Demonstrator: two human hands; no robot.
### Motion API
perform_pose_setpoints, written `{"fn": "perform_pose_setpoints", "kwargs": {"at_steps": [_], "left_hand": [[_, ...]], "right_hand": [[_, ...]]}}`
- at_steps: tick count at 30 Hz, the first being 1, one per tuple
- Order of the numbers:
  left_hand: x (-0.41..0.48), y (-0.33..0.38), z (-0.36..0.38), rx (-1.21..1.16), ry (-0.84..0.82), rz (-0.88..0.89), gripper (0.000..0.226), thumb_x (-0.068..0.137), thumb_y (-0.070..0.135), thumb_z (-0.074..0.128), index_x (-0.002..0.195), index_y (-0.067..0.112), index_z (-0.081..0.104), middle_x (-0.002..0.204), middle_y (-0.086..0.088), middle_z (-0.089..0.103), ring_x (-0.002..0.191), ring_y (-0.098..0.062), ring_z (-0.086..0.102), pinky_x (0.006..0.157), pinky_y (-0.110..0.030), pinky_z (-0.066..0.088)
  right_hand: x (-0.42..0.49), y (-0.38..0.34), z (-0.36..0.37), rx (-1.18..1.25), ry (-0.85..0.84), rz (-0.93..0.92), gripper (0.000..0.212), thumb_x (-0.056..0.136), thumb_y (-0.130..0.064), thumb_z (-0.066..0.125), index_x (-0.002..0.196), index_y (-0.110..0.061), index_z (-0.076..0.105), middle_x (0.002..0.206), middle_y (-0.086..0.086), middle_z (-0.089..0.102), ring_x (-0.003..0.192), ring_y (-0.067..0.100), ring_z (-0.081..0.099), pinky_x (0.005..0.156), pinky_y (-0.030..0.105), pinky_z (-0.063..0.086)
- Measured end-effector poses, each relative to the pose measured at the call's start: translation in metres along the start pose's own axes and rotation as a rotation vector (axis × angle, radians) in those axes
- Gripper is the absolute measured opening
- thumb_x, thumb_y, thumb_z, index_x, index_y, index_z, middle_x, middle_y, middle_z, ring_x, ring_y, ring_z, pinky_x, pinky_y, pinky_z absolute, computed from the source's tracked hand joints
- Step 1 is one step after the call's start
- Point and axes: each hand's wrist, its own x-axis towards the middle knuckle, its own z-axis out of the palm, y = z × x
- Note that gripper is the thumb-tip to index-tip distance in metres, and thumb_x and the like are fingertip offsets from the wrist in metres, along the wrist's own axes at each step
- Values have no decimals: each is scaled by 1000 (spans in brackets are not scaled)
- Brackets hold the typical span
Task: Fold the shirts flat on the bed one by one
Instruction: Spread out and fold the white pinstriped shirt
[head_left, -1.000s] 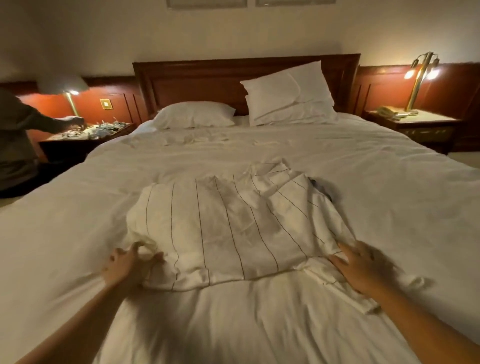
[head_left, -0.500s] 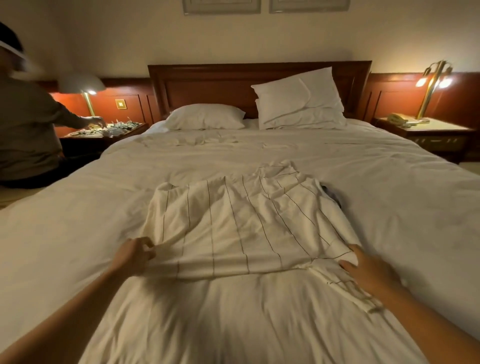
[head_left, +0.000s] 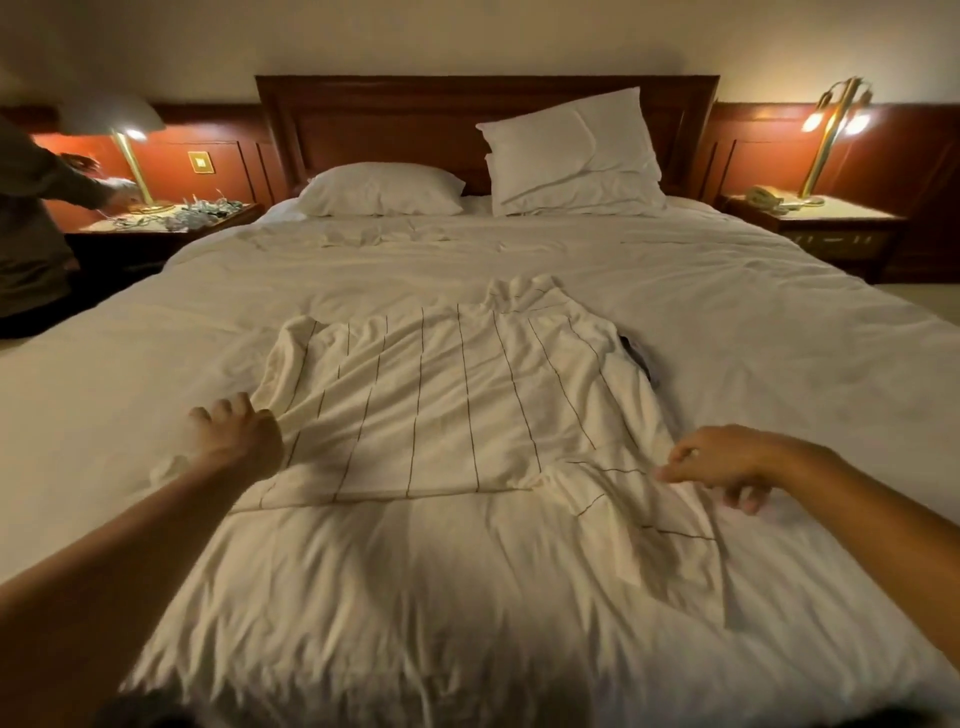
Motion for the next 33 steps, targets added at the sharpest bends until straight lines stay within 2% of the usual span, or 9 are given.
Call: {"fn": "perform_pose_setpoints", "kwargs": {"at_steps": [4,7,12,15,18,21,27,30,33], "left_hand": [[-18,87,4,-339,-33,375,43,102,49,37,139,30,46,149,-3,42,136,-29,40,111,-51,32],[-22,145,10,-524,-113,462,62,98,65,27,150,31,33,159,1,30,148,-29,23,118,-52,19],[3,201,22,-538,-90,446,84,85,83,9,158,42,3,168,6,-2,154,-24,-6,123,-48,-3],[33,223,27,-543,-36,466,82,82,85,4,155,48,-3,167,10,-8,153,-22,-10,123,-45,-4],[63,243,28,-577,3,464,82,79,86,0,154,52,-1,166,14,-8,153,-19,-13,124,-43,-6],[97,263,27,-562,51,455,82,78,87,-5,153,55,2,165,17,-6,153,-16,-14,124,-43,-7],[153,284,30,-551,113,466,72,86,83,-1,152,56,3,164,20,-4,152,-8,-8,125,-41,-3],[169,286,31,-587,146,480,73,85,82,-1,152,55,11,164,20,3,152,-6,-2,125,-37,0],[174,285,31,-604,155,495,69,85,82,0,149,59,14,164,21,8,152,-6,3,124,-34,1]], "right_hand": [[39,6,28,251,286,-100,63,91,-60,57,142,-24,50,145,4,53,127,26,53,96,31,40],[69,6,37,448,387,-133,59,97,-53,52,145,-20,47,146,6,52,132,27,49,103,35,37],[121,6,30,605,595,-141,46,101,-44,47,132,-12,57,126,12,64,107,29,59,83,32,39],[162,8,17,661,681,-132,43,103,-40,45,125,-8,62,123,15,65,112,34,58,80,30,36],[204,5,-5,687,697,-112,42,105,-36,40,113,-3,64,119,25,64,109,39,58,80,35,38],[250,-7,-39,688,643,-51,52,105,-40,39,117,4,64,123,30,61,113,43,57,89,41,42],[303,-18,-69,702,487,-123,52,91,-50,64,93,1,70,97,19,70,85,30,63,75,35,47],[307,-9,-73,654,682,-111,46,87,-48,69,87,-2,74,93,22,71,91,36,66,74,37,49],[301,8,-81,643,814,-66,46,87,-47,69,64,-7,66,78,22,68,82,38,66,65,36,44]]}}
